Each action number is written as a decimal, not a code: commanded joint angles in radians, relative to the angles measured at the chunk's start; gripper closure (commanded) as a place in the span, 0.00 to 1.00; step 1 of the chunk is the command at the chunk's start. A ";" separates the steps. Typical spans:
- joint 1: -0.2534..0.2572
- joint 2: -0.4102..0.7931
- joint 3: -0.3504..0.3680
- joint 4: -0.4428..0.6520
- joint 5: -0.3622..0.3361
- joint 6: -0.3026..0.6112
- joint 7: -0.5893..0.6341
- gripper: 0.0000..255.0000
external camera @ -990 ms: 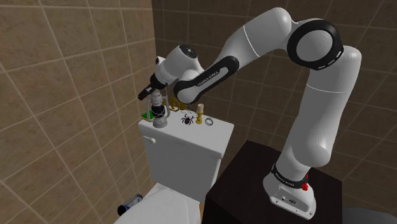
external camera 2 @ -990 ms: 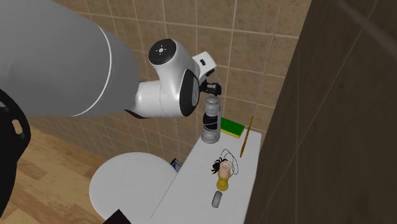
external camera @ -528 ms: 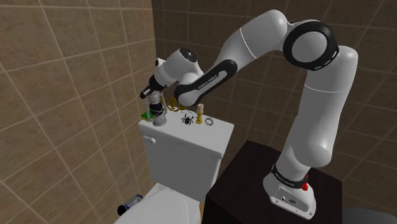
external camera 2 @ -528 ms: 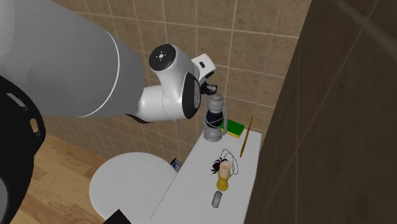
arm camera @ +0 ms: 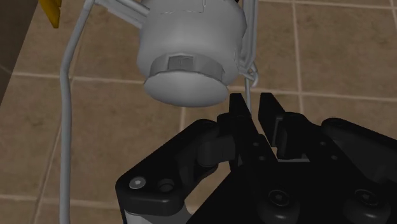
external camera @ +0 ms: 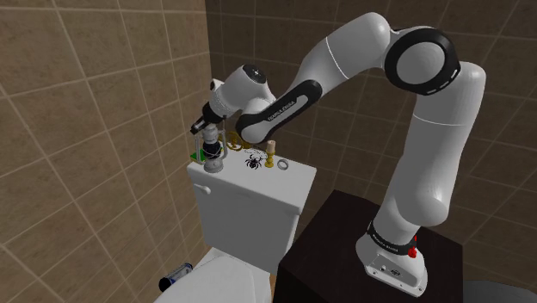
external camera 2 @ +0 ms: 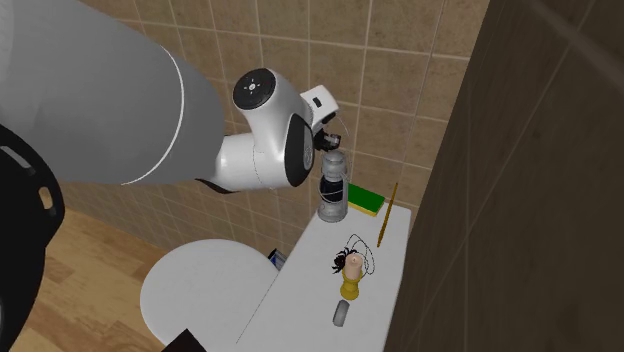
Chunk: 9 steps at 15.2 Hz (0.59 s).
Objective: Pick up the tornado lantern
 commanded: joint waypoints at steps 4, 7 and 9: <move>-0.031 -0.029 0.040 0.009 0.066 -0.056 -0.061 1.00; -0.043 -0.051 0.059 0.023 0.106 -0.091 -0.097 1.00; -0.048 -0.064 0.067 0.033 0.129 -0.115 -0.118 1.00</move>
